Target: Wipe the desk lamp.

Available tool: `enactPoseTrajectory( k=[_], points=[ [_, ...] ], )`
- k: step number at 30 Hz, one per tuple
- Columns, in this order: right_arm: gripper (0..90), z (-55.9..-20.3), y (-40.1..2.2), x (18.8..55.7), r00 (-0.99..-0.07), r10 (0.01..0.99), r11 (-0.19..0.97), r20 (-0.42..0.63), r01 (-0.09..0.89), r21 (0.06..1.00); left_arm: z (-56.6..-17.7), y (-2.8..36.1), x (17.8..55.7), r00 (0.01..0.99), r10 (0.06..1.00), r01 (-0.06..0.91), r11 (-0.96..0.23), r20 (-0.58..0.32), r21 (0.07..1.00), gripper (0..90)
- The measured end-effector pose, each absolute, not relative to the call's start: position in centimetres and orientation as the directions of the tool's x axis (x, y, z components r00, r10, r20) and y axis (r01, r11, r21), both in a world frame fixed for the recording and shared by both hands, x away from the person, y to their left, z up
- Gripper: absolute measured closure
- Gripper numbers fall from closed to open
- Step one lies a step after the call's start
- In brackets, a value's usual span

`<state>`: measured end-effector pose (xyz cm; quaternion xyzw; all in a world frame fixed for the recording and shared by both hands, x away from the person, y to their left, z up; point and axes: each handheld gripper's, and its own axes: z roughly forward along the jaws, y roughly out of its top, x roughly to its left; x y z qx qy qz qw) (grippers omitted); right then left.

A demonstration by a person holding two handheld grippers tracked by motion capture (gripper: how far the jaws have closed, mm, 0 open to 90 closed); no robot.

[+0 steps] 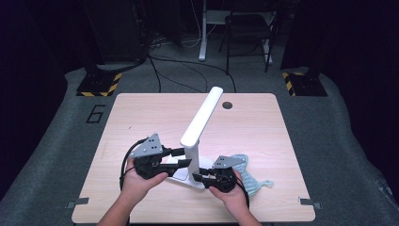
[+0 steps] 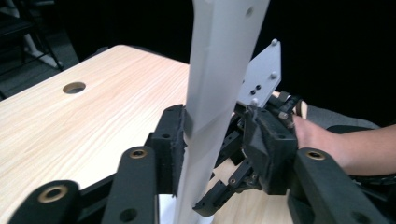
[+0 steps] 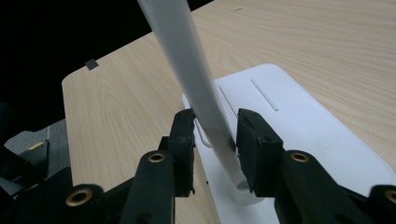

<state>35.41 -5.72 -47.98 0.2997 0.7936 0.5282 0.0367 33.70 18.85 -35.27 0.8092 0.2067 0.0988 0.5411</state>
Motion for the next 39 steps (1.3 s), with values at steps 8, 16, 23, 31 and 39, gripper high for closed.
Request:
enactPoseTrajectory(
  k=[8,16,23,31,39],
  points=[
    [66.1,-47.9,-5.8,36.1,-0.820,0.513,0.262,0.254,0.431,0.863,-35.8,17.9,34.1,0.901,0.427,0.241,-0.329,-0.084,0.913,62.7],
    [66.0,-47.7,-7.6,35.2,-0.786,0.546,0.200,0.291,0.459,0.866,-36.2,16.1,35.2,0.911,0.406,0.223,-0.327,-0.077,0.918,56.6],
    [67.8,-47.2,-7.9,34.9,-0.799,0.552,0.234,0.239,0.424,0.875,-36.1,16.0,35.0,0.907,0.417,0.217,-0.333,-0.064,0.918,61.5],
    [64.3,-47.3,-7.7,35.4,-0.801,0.544,0.233,0.249,0.429,0.873,-35.9,16.1,35.0,0.900,0.432,0.230,-0.346,-0.063,0.909,66.8],
    [63.3,-47.2,-7.5,36.0,-0.792,0.557,0.231,0.249,0.436,0.870,-36.0,16.1,35.2,0.879,0.474,0.231,-0.341,-0.045,0.911,71.7]
  ],
)
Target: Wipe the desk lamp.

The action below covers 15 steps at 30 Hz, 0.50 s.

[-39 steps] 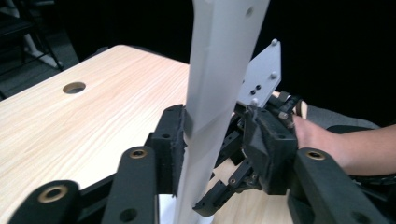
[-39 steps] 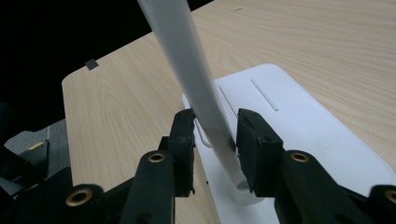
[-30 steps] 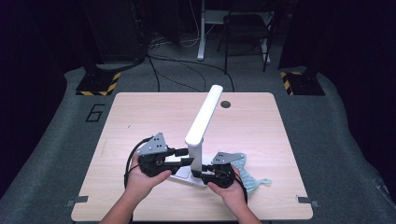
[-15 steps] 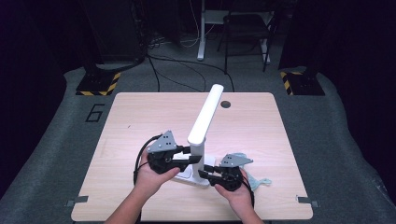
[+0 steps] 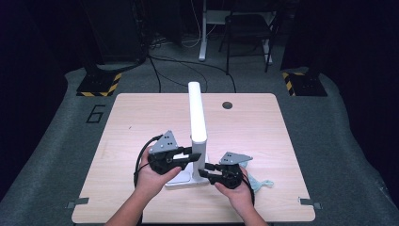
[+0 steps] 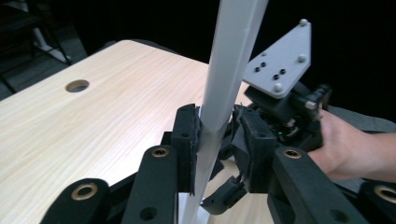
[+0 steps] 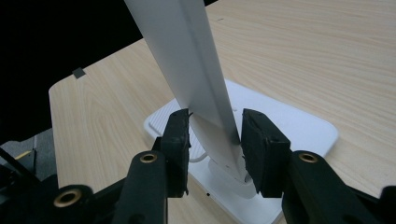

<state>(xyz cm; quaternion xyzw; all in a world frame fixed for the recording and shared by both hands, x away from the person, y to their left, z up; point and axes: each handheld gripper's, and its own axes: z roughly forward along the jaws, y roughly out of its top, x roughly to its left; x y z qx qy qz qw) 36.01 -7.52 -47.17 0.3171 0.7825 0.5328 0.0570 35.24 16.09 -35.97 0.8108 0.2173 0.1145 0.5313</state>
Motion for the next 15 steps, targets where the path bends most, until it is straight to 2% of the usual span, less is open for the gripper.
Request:
enactPoseTrajectory(
  k=[2,5,12,14,15],
  points=[
    [55.1,-47.2,-7.6,36.1,-0.782,0.563,0.206,0.266,0.445,0.872,-36.0,16.0,35.4,0.876,0.480,0.229,-0.339,-0.042,0.912,72.8],
    [48.9,-47.2,-7.4,35.9,-0.765,0.590,0.210,0.259,0.455,0.865,-35.9,15.7,35.5,0.868,0.496,0.225,-0.348,-0.025,0.910,74.2],
    [41.2,-46.9,-6.9,35.8,-0.736,0.640,0.199,0.221,0.436,0.878,-36.1,14.6,36.2,0.849,0.527,0.231,-0.330,-0.024,0.915,75.0],
    [40.2,-46.7,-6.8,36.1,-0.721,0.656,0.182,0.223,0.438,0.881,-36.3,14.6,36.4,0.848,0.529,0.239,-0.311,-0.042,0.920,73.8],
    [39.5,-46.5,-6.8,36.1,-0.715,0.661,0.169,0.227,0.437,0.884,-36.3,14.6,36.4,0.842,0.539,0.240,-0.305,-0.041,0.922,70.3]
  ],
)
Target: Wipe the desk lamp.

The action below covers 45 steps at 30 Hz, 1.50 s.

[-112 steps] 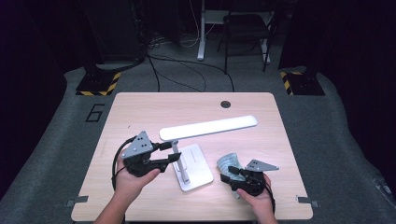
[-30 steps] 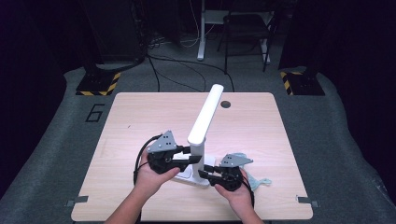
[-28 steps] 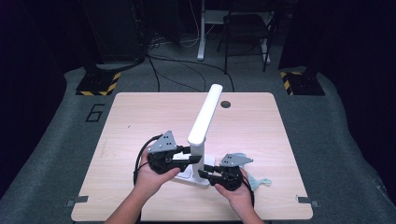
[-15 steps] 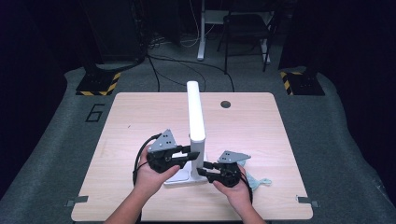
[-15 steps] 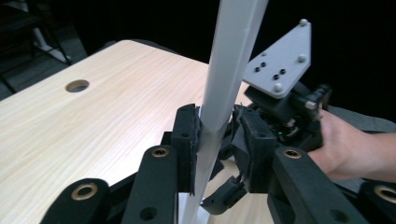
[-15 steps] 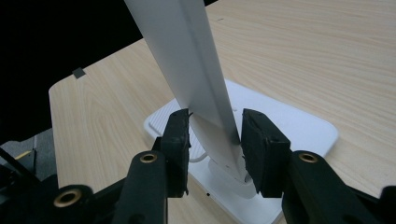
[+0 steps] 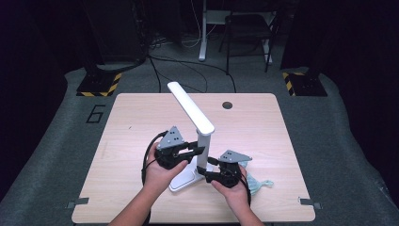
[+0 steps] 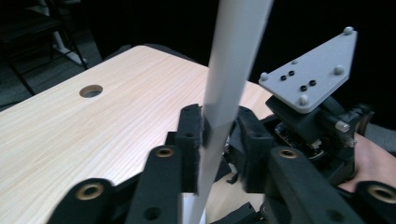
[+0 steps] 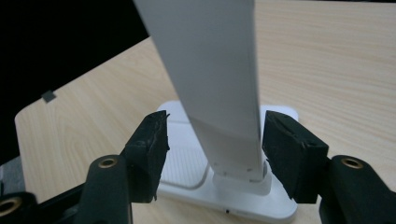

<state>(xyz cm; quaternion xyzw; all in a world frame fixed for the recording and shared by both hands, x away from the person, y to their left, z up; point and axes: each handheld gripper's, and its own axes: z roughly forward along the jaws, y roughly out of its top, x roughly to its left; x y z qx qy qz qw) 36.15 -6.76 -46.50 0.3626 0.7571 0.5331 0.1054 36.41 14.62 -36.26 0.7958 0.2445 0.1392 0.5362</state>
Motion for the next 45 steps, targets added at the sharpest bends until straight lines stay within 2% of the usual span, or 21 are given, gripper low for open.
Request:
enactPoseTrajectory(
  k=[6,11,19,23,28,30,36,45],
  points=[
    [38.6,-45.6,-6.2,36.6,-0.701,0.690,0.178,0.181,0.406,0.896,-36.4,16.6,36.1,0.828,0.555,0.257,-0.246,-0.081,0.935,54.7],
    [41.1,-45.6,-6.4,36.9,-0.700,0.692,0.176,0.175,0.399,0.900,-37.1,18.4,35.5,0.789,0.610,0.272,-0.238,-0.075,0.932,43.5],
    [42.6,-45.3,-7.3,37.3,-0.660,0.733,0.169,0.163,0.409,0.897,-39.3,21.1,35.3,0.734,0.672,0.331,-0.224,-0.100,0.917,32.8],
    [42.3,-45.2,-7.1,37.6,-0.653,0.736,0.155,0.180,0.422,0.893,-40.0,21.7,35.1,0.721,0.686,0.340,-0.224,-0.100,0.913,32.2],
    [47.9,-44.5,-6.5,37.8,-0.655,0.740,0.171,0.151,0.401,0.900,-40.5,22.1,34.5,0.723,0.686,0.340,-0.245,-0.086,0.908,26.8],
    [48.3,-44.5,-6.4,37.9,-0.656,0.738,0.172,0.154,0.405,0.898,-40.9,22.2,34.3,0.728,0.676,0.362,-0.239,-0.113,0.901,26.3],
    [48.9,-44.3,-6.1,38.1,-0.670,0.731,0.201,0.130,0.393,0.897,-41.8,22.7,33.8,0.732,0.673,0.353,-0.247,-0.102,0.902,28.6],
    [49.2,-44.4,-5.7,37.8,-0.693,0.710,0.209,0.130,0.382,0.900,-42.7,23.4,33.2,0.740,0.664,0.349,-0.235,-0.113,0.907,41.7]
  ],
)
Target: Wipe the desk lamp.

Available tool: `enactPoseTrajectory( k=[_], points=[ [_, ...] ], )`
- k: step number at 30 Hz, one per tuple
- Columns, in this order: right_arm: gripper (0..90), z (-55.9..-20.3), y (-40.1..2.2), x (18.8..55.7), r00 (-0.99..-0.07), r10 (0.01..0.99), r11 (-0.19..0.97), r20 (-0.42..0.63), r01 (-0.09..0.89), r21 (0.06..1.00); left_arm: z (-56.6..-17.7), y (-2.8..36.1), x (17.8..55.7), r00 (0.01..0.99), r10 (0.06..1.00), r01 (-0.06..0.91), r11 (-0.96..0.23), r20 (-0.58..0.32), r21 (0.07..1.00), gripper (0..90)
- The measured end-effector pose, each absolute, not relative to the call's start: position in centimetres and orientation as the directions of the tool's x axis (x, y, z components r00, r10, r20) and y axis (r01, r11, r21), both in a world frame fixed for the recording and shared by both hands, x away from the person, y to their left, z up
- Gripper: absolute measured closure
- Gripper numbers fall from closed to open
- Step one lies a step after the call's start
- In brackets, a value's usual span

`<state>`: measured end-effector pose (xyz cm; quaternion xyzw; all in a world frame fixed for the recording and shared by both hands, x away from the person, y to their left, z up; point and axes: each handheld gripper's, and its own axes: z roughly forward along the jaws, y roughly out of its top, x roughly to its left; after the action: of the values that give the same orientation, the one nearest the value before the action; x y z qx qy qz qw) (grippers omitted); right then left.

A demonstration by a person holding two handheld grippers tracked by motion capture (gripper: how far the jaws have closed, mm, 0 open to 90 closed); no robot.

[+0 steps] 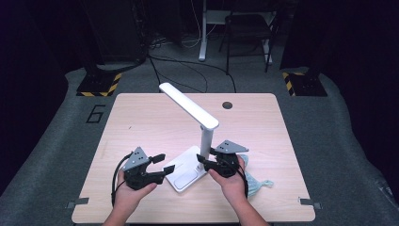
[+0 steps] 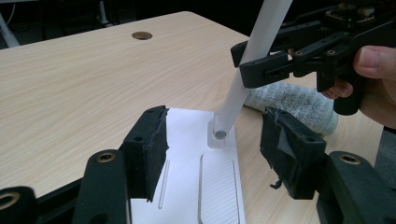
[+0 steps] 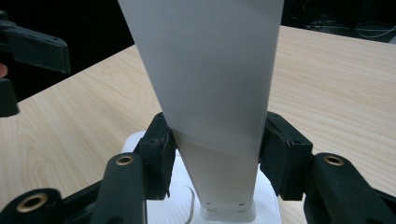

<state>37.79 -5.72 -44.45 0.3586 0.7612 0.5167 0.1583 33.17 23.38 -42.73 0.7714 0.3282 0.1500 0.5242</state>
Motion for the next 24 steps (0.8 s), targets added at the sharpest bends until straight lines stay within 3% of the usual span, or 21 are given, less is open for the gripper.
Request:
enactPoseTrajectory(
  k=[10,24],
  points=[
    [49.2,-44.5,-4.8,36.7,-0.763,0.630,0.242,0.141,0.366,0.899,-43.8,24.0,32.9,0.730,0.672,0.373,-0.234,-0.127,0.898,44.8],
    [45.2,-44.8,-6.3,36.1,-0.713,0.684,0.188,0.154,0.376,0.907,-44.9,24.0,32.7,0.715,0.681,0.395,-0.205,-0.159,0.896,44.6]
  ],
)
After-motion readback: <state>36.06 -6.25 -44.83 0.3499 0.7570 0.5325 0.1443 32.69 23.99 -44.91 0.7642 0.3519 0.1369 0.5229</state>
